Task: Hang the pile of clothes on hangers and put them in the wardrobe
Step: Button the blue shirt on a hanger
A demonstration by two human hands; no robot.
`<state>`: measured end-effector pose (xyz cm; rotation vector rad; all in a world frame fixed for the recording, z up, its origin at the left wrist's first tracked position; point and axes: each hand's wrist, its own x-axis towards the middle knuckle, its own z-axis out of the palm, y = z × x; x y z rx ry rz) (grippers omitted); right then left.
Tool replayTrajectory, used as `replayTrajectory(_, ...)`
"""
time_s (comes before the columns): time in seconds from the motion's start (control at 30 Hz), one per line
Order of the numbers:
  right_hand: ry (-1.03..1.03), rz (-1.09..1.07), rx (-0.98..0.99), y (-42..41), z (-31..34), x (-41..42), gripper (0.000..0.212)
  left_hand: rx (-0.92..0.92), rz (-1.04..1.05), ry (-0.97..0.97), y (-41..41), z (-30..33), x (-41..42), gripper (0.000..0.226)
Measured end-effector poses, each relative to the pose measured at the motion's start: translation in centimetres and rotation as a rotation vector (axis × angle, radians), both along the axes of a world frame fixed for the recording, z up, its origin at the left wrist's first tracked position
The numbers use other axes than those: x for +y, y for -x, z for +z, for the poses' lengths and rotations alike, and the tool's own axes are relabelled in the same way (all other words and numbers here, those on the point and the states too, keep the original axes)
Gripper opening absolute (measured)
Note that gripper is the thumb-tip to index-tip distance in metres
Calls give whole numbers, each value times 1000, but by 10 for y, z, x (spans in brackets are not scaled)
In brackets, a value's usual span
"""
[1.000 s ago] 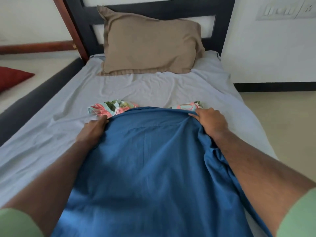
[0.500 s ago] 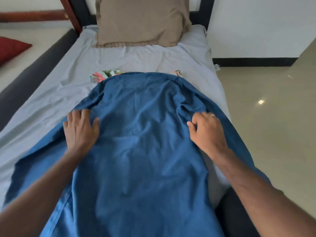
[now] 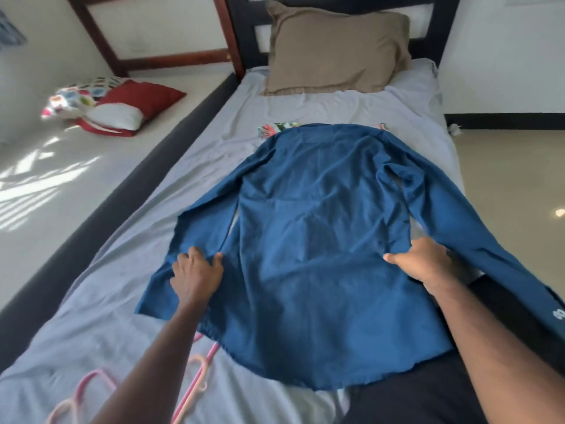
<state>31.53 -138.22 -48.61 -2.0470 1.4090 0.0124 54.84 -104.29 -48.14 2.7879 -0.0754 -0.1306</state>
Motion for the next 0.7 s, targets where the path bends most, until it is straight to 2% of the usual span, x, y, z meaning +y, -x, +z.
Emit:
replayTrajectory(0.1, -118, -74, -200, 6, -6, 13, 27, 103, -107, -3, 3, 5, 27, 56)
replayTrajectory(0.13, -142, -113, -274, 8, -9, 17, 21, 86, -134, -2, 6, 8, 31, 53)
replayTrajectory(0.2, -94, -183, -354, 13, -14, 25, 13, -61, -187, -28, 18, 15, 37, 47)
replayTrajectory(0.27, 24, -229, -341, 22, -18, 28, 18, -175, -278, -70, 29, 17, 39, 40)
replayTrajectory(0.33, 62, -252, -349, 29, -16, 33, 25, -107, -320, -143, 36, 17, 41, 40)
replayTrajectory(0.43, -154, -160, -379, 34, -14, 37, 28, -38, -306, -232, 37, 8, 45, 41)
replayTrajectory(0.5, -262, -87, -304, 38, -16, 33, 30, -21, -291, -177, 32, 3, 44, 29)
replayTrajectory(0.6, -167, -132, -296, 47, -18, 21, 20, 48, -257, -20, 10, -3, 48, 20)
replayTrajectory(0.7, -79, -154, -281, 54, -19, 16, 20, 95, -281, 2, -6, -1, 58, 23)
